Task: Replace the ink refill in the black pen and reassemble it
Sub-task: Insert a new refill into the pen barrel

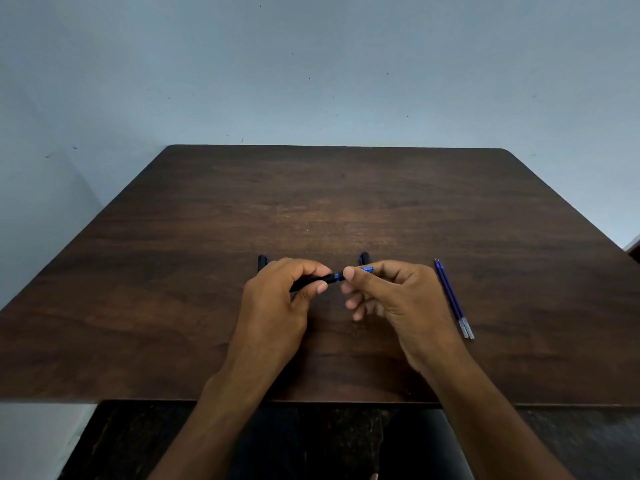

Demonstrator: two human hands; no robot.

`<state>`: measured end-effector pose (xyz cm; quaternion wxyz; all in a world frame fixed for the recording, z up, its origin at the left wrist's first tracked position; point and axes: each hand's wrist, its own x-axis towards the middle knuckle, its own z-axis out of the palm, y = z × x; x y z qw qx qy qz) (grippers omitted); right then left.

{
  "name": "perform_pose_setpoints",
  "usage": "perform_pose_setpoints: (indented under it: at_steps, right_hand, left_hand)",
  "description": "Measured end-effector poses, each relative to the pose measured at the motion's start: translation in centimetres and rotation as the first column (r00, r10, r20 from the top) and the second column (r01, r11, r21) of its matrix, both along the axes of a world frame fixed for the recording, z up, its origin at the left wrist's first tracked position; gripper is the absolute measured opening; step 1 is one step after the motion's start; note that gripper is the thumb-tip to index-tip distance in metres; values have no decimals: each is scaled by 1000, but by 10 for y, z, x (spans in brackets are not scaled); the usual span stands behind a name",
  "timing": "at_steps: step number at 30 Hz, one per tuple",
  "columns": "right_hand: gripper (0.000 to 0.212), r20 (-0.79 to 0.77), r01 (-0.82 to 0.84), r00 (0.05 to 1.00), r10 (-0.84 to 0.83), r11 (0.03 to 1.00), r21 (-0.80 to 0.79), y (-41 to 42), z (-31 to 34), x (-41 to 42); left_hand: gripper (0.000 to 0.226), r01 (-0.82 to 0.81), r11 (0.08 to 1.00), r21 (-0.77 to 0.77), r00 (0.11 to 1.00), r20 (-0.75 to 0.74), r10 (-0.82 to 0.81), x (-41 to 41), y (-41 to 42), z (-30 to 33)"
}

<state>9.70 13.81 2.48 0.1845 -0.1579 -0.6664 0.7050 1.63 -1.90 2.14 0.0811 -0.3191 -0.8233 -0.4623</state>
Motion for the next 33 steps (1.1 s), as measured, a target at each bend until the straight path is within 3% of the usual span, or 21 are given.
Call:
perform_pose_setpoints:
  at_steps: [5, 9, 14, 23, 25, 28, 33]
  right_hand:
    - [30, 43, -2, 999, 0, 999, 42, 1, 3, 2]
    - [25, -43, -21, 999, 22, 1000, 13, 10, 6, 7]
    - [6, -46, 42, 998, -32, 973, 226, 11, 8, 8]
    - [33, 30, 126, 985, -168, 836, 534, 5, 10, 5]
    - [35, 20, 124, 988, -154, 861, 493, 5, 11, 5]
    - [19, -28, 14, 1000, -6, 961, 278, 8, 13, 8]
    - [10, -13, -1, 1000, 6, 938, 347, 11, 10, 8]
  left_hand:
    - [22, 3, 1000, -1, 1000, 1, -3, -1, -2, 2]
    - [21, -15, 1000, 8, 1000, 6, 15, -4, -5, 3]
    - [23, -2, 999, -33, 1000, 0, 2, -2, -6, 2]
    - [23, 11, 1000, -26, 999, -31, -12, -1, -5, 2]
    - [24, 12, 1000, -18, 1000, -14, -12, -2, -6, 1]
    - [24, 16, 1000, 5, 1000, 0, -16, -4, -7, 2]
    - [24, 21, 1000, 1, 1000, -2, -21, -4, -5, 3]
